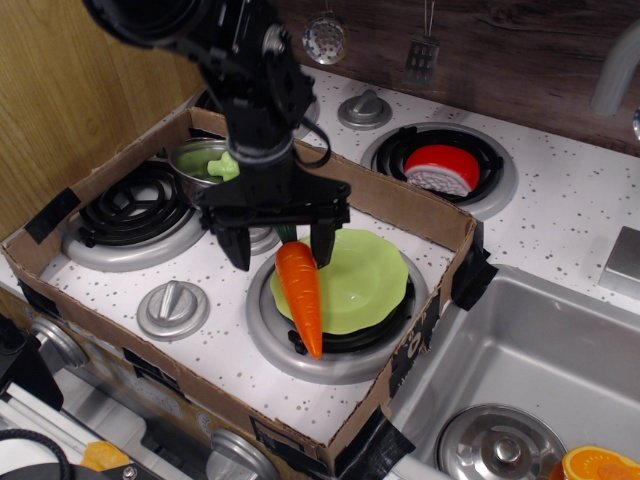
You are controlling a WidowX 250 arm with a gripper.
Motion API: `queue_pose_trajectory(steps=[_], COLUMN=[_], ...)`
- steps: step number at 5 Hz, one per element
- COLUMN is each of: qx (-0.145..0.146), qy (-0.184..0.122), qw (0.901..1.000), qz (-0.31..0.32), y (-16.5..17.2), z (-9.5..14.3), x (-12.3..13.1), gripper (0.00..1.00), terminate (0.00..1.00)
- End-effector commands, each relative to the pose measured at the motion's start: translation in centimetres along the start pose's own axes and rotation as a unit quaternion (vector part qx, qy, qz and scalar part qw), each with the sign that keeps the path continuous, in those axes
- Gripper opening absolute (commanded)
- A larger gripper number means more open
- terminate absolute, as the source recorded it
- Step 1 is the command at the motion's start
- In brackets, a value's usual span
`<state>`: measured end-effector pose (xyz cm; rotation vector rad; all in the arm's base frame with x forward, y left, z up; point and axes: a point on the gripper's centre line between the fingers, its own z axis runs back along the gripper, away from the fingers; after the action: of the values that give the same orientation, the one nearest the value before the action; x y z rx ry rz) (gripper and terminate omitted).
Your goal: Take carrot off plate
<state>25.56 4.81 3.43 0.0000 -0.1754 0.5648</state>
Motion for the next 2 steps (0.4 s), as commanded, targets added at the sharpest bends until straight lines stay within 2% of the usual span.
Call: queue_pose_trajectory(steps=[1, 2], qx=[-0.019, -0.014], qy=[-0.014, -0.019], qw=[0.9997, 0.9997], qz=[0.008, 0.000], y=[-0.20, -0.32], z=[-1.31, -1.14], x=[1.49, 1.84], gripper=[1.00, 0.00], terminate=[0.00, 0.00])
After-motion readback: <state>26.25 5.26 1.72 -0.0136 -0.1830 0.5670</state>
